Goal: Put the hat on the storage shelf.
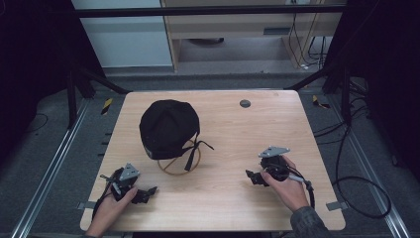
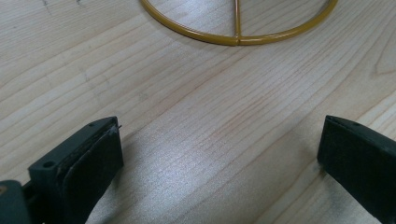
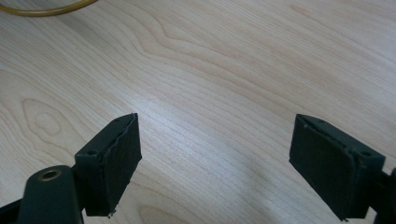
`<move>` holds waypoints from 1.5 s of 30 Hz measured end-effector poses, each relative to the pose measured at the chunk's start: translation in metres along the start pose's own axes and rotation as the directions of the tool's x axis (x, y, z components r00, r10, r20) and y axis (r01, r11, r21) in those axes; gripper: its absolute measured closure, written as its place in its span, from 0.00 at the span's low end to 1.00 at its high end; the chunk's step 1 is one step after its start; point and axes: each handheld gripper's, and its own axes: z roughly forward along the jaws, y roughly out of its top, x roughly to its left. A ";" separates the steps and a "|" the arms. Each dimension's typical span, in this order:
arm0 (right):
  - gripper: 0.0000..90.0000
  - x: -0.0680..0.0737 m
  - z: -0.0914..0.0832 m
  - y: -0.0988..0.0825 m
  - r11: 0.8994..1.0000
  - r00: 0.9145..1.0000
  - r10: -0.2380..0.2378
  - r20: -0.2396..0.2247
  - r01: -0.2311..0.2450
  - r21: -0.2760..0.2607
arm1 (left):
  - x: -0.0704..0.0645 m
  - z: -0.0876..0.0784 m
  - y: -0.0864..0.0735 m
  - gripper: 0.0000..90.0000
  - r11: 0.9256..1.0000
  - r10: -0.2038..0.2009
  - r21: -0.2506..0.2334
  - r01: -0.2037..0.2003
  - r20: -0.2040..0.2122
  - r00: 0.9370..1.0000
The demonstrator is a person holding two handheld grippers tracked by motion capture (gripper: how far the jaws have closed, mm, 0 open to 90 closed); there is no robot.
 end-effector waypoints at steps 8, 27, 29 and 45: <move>0.18 0.001 0.013 -0.007 1.000 1.000 0.029 -0.009 -0.029 -0.003 | 0.000 0.000 0.000 0.00 1.000 0.000 0.000 0.000 0.000 1.000; 0.18 0.002 0.031 -0.011 0.998 0.998 0.063 -0.009 -0.063 0.000 | 0.000 0.000 0.000 0.00 1.000 0.000 0.000 0.000 0.000 1.000; 0.18 0.002 0.031 -0.011 0.998 0.998 0.067 -0.011 -0.067 0.000 | 0.000 0.000 0.000 0.00 1.000 0.000 0.000 0.000 0.000 1.000; 0.14 0.009 0.036 -0.018 0.998 0.998 0.038 0.054 -0.035 -0.059 | 0.000 0.000 0.000 0.00 1.000 0.000 0.000 0.000 0.001 1.000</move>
